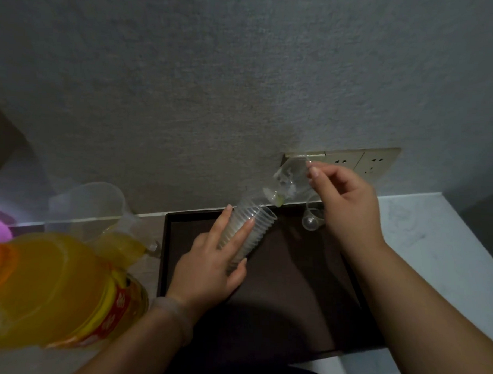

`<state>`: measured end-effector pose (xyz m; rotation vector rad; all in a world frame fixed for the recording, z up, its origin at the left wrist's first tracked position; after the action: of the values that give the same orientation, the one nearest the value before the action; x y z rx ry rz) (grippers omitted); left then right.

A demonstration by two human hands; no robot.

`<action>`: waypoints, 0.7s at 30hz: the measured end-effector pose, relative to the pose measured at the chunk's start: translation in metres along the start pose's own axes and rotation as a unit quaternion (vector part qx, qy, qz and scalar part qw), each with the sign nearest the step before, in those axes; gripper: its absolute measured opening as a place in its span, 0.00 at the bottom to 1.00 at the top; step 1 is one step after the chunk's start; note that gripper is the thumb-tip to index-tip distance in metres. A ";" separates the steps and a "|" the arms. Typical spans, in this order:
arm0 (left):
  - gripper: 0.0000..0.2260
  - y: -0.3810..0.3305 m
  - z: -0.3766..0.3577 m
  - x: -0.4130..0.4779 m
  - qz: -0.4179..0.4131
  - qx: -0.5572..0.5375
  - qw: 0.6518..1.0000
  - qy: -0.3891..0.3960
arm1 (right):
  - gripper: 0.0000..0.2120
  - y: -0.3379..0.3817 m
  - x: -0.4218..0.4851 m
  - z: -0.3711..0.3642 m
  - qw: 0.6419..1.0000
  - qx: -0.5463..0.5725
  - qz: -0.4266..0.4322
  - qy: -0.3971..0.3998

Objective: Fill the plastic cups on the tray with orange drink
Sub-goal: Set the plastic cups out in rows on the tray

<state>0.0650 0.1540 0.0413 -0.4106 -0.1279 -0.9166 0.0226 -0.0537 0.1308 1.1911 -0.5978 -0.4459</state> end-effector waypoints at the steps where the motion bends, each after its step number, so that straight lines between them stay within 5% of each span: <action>1: 0.34 0.001 -0.001 -0.001 0.003 0.003 1.000 0.005 | 0.06 -0.001 0.002 0.002 1.000 -0.015 0.018 -0.005; 8: 0.38 0.014 -0.009 -0.007 0.050 0.020 0.998 0.027 | 0.03 -0.068 0.004 -0.025 0.975 -0.204 0.047 0.078; 21: 0.37 0.016 -0.013 -0.009 0.061 0.011 0.997 0.041 | 0.09 -0.110 0.003 -0.052 0.922 -0.357 0.041 0.145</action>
<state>0.0715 0.1645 0.0216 -0.3564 -0.0367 -0.8099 0.0567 -0.0525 0.0143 0.5114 -0.1875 -0.3594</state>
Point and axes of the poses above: each hand's wrist, its own x-axis towards the middle knuckle, its own z-axis out of the back of the hand, y = z × x, the point moved 9 cm from there along x, towards the middle knuckle, and after that the axes turned 7 degrees about -z, right-handed, at the moved point
